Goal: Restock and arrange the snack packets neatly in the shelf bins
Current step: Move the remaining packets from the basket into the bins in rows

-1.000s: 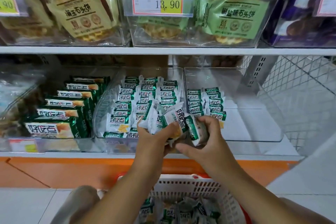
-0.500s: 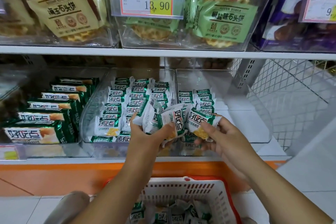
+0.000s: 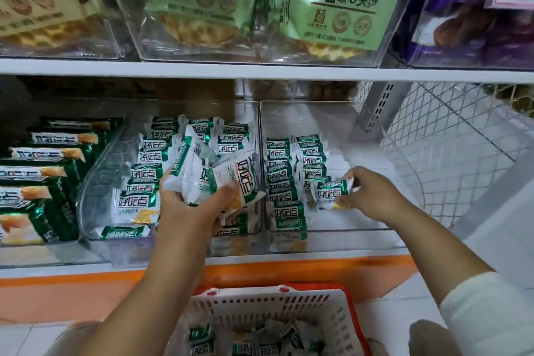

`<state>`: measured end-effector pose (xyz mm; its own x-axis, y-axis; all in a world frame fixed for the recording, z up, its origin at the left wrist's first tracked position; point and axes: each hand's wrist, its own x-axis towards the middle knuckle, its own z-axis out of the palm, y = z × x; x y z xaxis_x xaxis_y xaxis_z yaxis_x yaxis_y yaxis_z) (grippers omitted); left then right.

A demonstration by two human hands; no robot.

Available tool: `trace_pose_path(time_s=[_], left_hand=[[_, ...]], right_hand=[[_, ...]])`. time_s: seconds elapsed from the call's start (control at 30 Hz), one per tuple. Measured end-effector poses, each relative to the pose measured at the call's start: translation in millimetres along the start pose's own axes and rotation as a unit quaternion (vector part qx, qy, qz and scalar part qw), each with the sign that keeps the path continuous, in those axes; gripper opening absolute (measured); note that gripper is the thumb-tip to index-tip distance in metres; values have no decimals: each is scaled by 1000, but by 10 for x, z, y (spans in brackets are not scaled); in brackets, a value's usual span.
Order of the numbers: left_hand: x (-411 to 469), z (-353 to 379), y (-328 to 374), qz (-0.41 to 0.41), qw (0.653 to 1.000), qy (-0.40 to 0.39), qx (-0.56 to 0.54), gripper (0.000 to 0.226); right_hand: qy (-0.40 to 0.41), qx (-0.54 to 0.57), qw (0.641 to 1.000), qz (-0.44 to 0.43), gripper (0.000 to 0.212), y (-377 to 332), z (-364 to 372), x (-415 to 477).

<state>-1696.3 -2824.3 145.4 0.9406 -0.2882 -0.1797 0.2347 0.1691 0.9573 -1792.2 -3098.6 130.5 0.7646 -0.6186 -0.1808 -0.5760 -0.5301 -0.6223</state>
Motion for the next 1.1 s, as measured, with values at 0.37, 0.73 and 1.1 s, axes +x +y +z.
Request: trace_pose_path(time_s=[0.37, 0.73, 1.1], left_hand=[[42, -9, 37, -2, 1000, -8, 2, 86], [-38, 25, 55, -21, 997, -67, -12, 96], [-288, 117, 44, -65, 991, -118, 26, 79]], right_hand=[[-49, -19, 999, 7, 42, -55, 315, 329], [80, -8, 996, -28, 30, -258, 51, -31], [-70, 337, 935, -88, 21, -893, 278, -1023]])
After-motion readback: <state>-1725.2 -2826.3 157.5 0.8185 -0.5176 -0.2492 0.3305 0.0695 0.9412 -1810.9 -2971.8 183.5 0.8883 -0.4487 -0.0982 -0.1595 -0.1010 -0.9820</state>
